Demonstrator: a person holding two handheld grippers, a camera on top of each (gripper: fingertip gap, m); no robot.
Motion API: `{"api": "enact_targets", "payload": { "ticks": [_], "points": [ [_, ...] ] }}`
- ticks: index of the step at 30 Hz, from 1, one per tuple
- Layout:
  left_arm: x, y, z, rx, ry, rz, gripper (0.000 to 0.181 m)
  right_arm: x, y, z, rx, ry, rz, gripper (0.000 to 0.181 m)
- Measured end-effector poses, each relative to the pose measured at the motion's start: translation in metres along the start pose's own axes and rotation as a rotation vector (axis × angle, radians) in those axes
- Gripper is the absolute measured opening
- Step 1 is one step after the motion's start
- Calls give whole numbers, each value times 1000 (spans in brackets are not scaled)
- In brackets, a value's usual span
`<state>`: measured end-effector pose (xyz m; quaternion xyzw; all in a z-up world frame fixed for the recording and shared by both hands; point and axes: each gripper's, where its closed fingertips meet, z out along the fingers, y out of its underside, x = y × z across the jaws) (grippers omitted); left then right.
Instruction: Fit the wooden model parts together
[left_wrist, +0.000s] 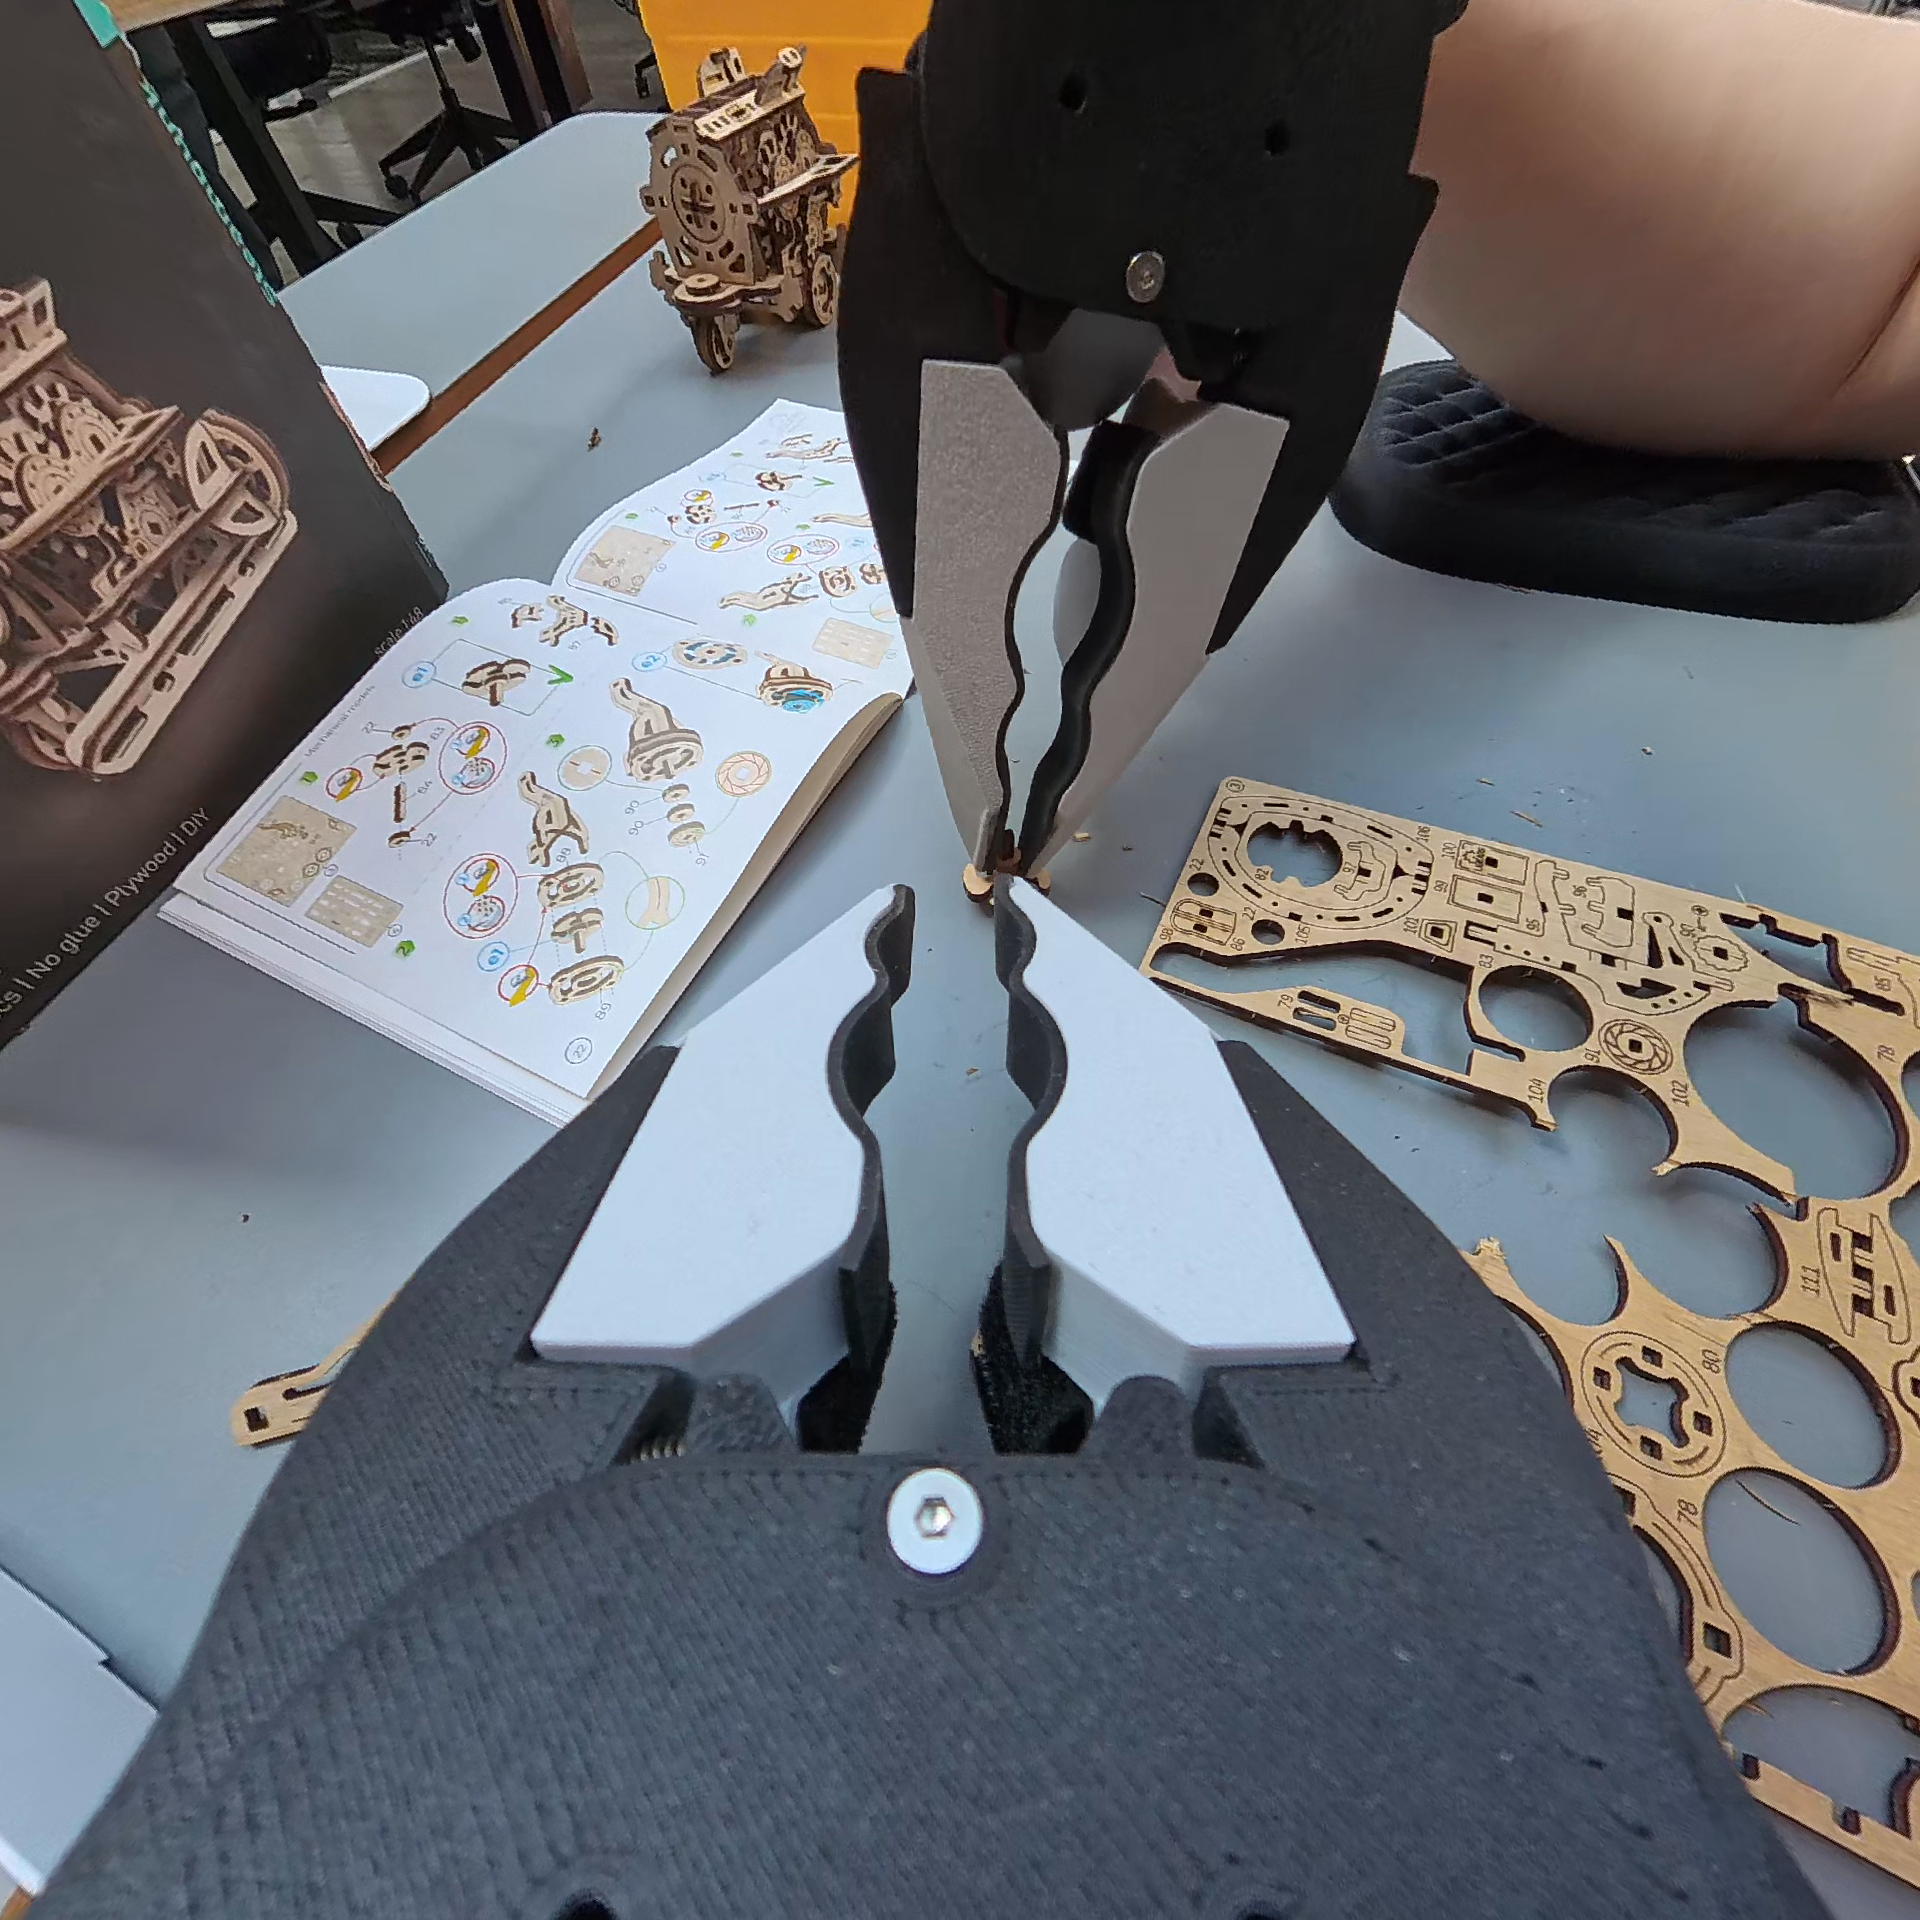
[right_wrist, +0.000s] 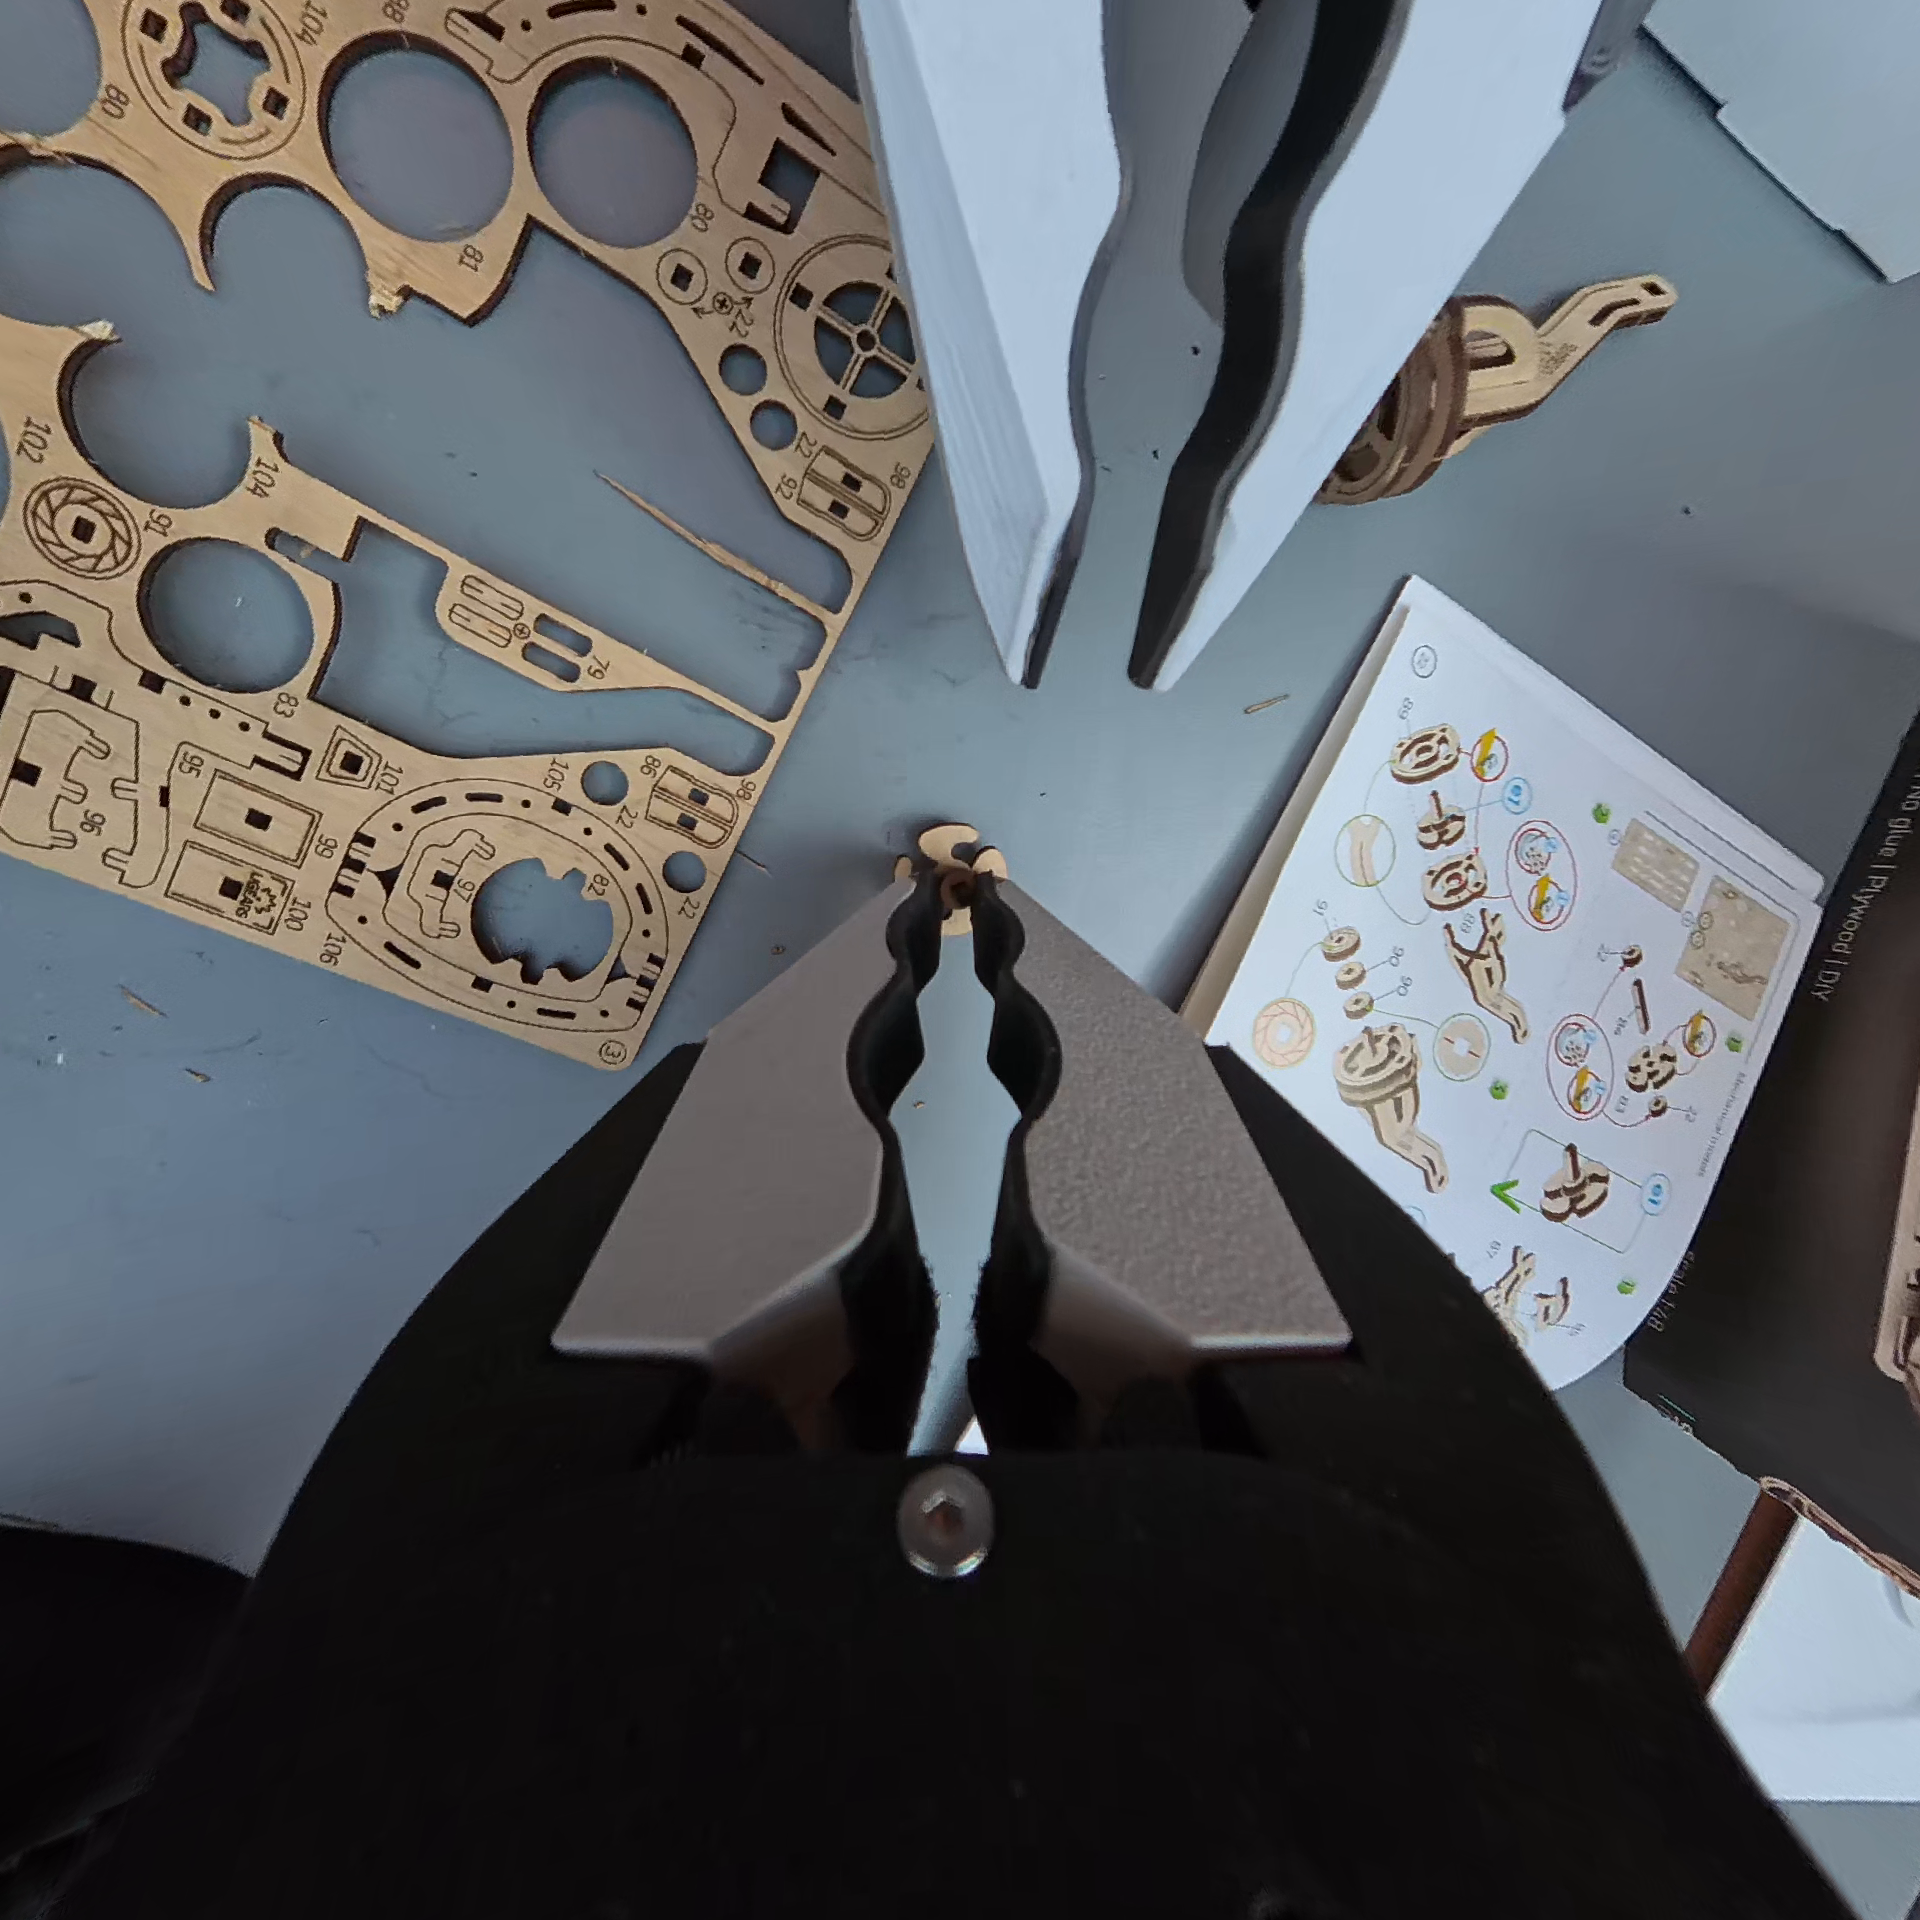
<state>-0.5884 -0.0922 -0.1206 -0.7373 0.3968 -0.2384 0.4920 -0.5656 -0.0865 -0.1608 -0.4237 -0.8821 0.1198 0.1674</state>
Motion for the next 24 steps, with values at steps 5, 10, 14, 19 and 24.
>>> {"api": "enact_targets", "payload": {
  "ticks": [5, 10, 14, 19, 24],
  "points": [
    [0, 1, 1, -7, 0, 1, 14, 0, 0, 0, -27, -11, -3, 6],
    [0, 1, 1, -11, 0, -1, 14, 0, -1, 0, -42, -14, -5, 6],
    [0, 1, 1, -10, -2, 4, 14, 0, -1, 0, -51, -9, -5, 6],
    [0, 1, 0, -3, -6, 8, 15, 1, 0, 0, -1, -33, 31, 6],
    [-1, -1, -1, 5, -5, -2, 16, 2, -1, 0, 53, -52, 42, 6]
  ]
}}
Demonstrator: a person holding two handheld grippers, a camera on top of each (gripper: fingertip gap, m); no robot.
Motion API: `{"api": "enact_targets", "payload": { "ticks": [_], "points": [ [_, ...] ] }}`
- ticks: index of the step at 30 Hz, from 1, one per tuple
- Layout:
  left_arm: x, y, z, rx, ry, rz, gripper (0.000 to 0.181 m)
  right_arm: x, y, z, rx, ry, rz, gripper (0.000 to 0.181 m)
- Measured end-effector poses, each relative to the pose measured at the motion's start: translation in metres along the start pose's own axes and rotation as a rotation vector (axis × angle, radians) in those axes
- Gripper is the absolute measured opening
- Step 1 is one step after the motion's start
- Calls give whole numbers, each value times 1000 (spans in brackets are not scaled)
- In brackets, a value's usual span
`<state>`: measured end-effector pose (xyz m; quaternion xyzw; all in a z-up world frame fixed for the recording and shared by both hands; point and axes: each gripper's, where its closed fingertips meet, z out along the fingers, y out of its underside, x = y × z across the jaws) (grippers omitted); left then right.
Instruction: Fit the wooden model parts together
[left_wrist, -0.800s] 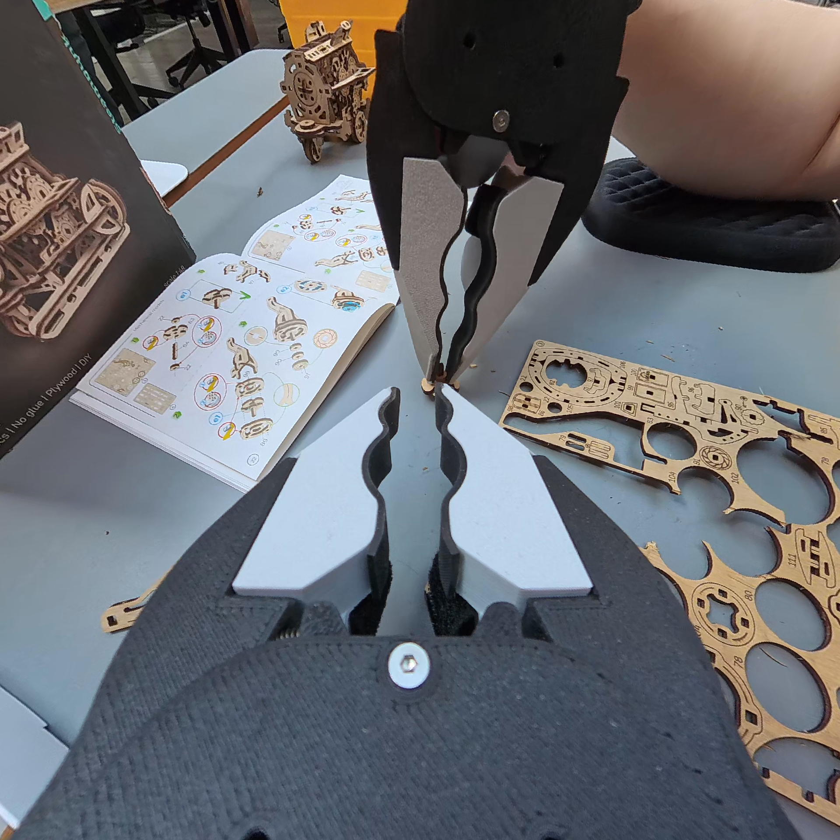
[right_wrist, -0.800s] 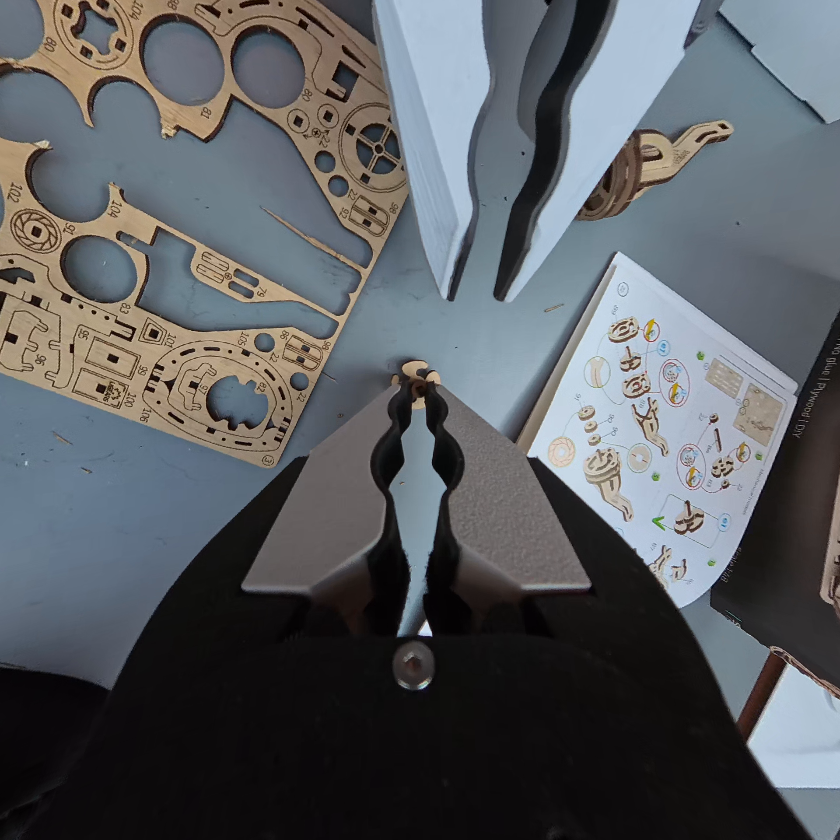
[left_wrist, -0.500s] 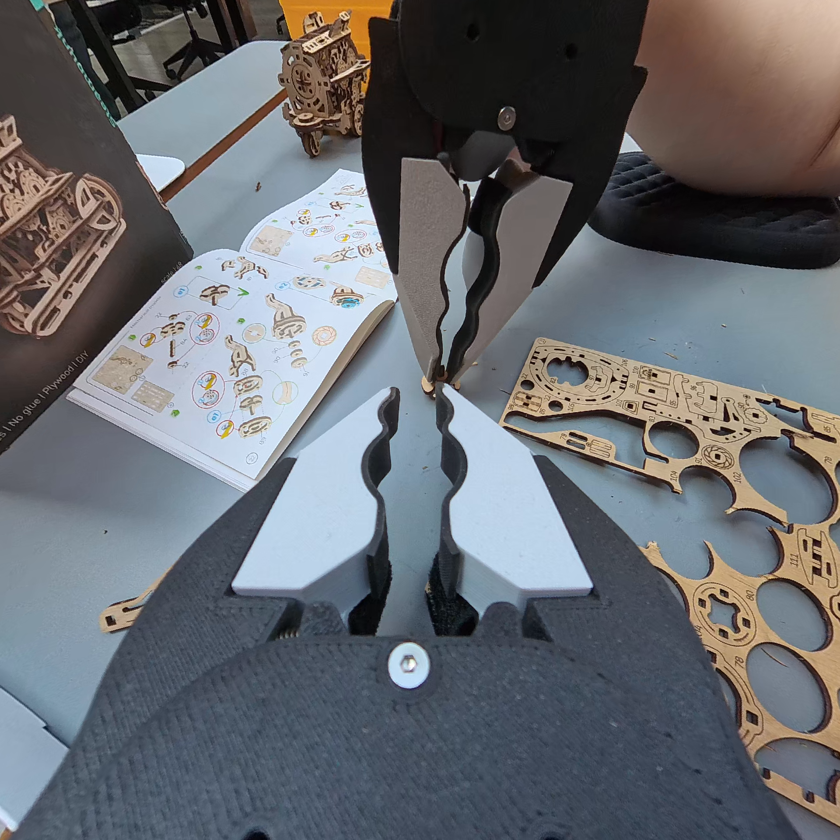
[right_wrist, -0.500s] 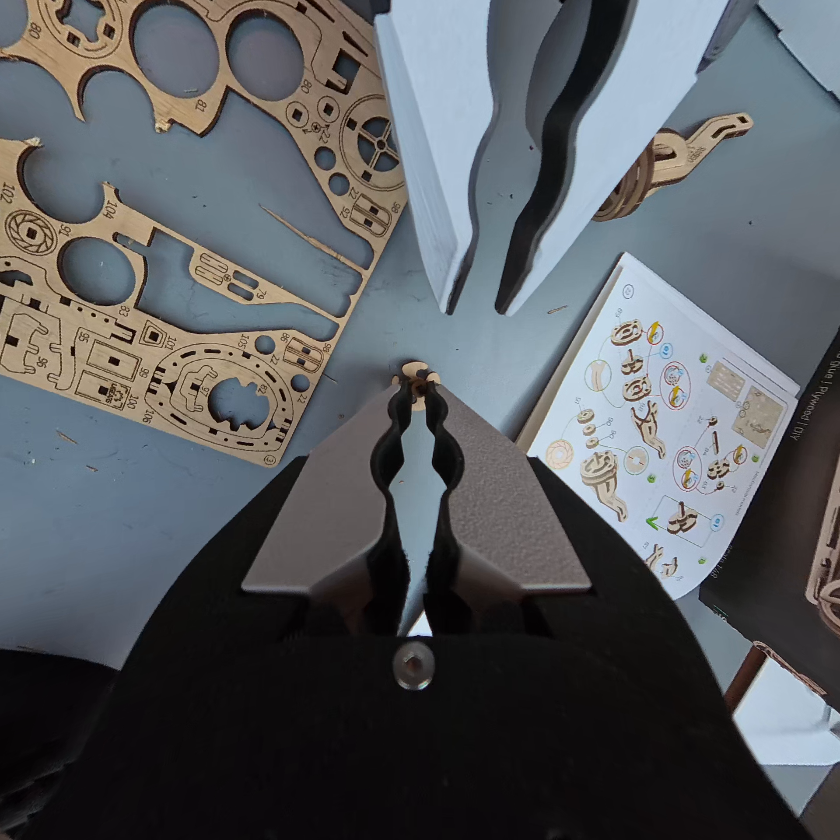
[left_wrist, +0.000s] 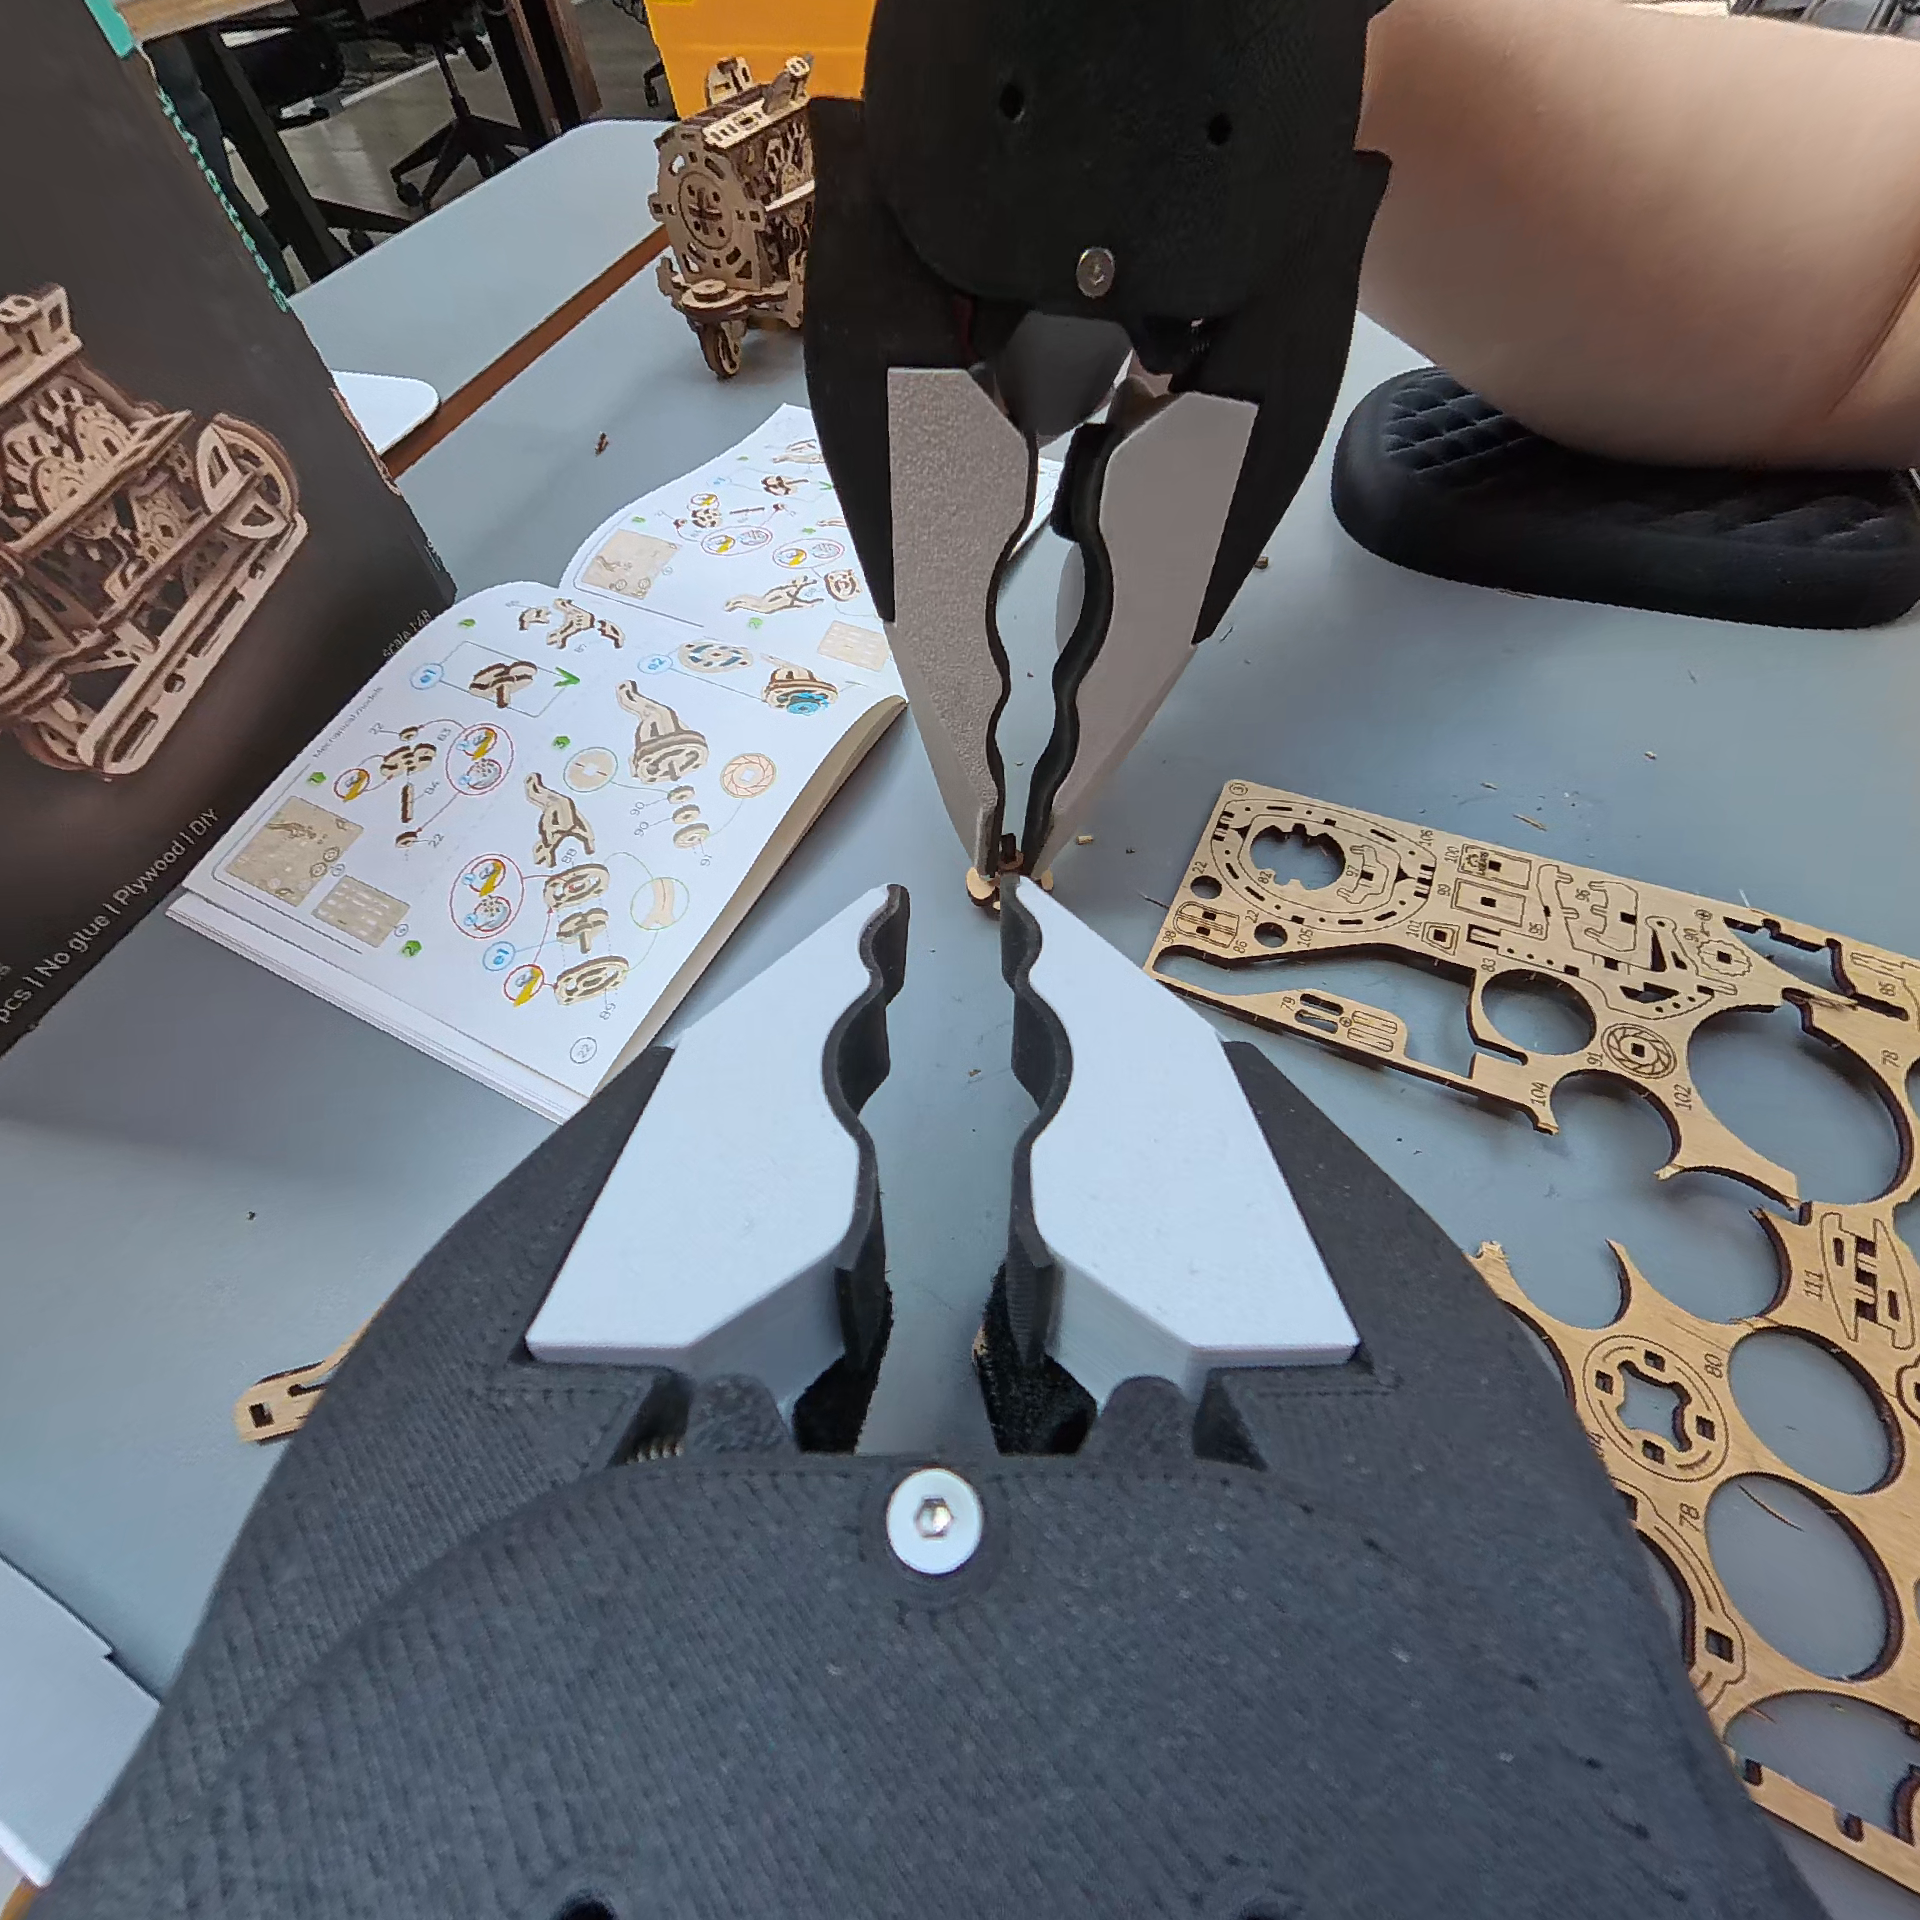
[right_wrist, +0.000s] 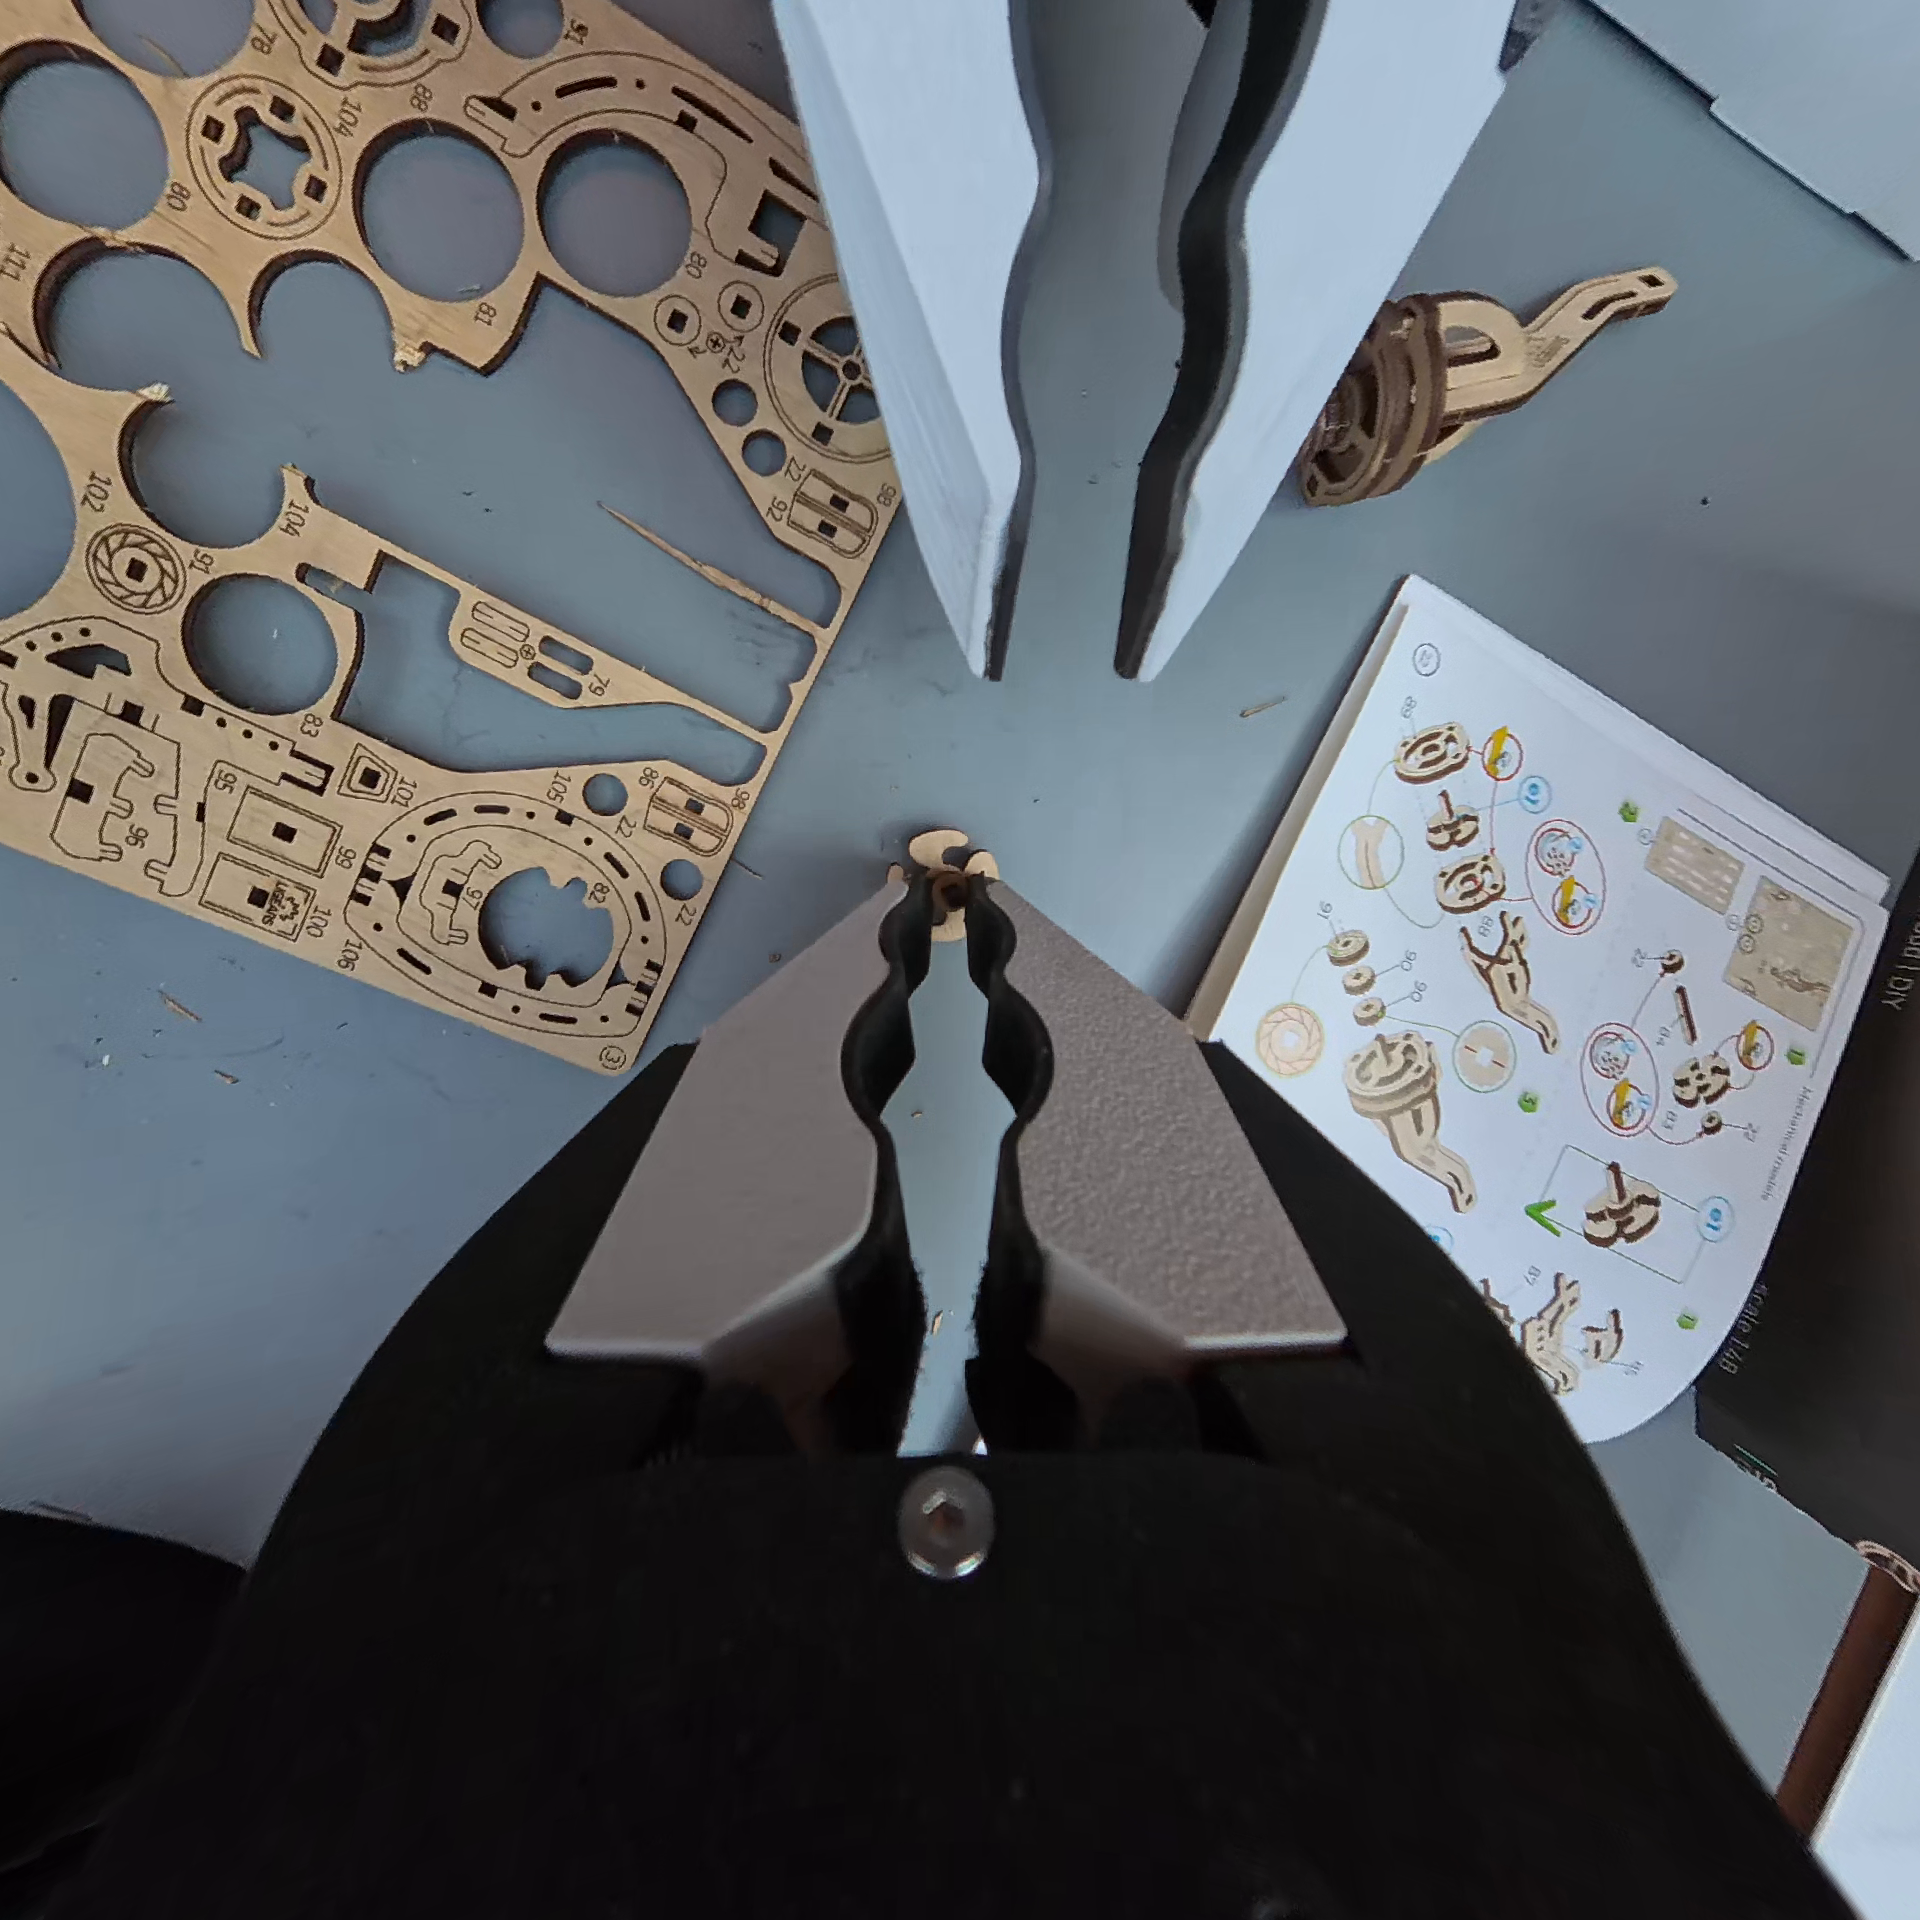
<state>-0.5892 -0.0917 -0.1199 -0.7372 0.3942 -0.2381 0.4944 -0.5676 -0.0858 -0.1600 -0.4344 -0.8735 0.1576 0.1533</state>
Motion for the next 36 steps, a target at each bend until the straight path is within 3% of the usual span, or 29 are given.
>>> {"api": "enact_targets", "payload": {
  "ticks": [9, 25, 36],
  "points": [
    [-3, -3, -2, 24, 2, -33, 17, 8, -3, -15, 148, -44, 112, 6],
    [-1, -2, -1, 13, 8, -24, 18, 2, -3, -12, 353, -358, 374, 6],
    [-4, -4, -2, 33, 31, -60, 17, 3, -3, -10, 388, -409, 318, 6]
  ]
}}
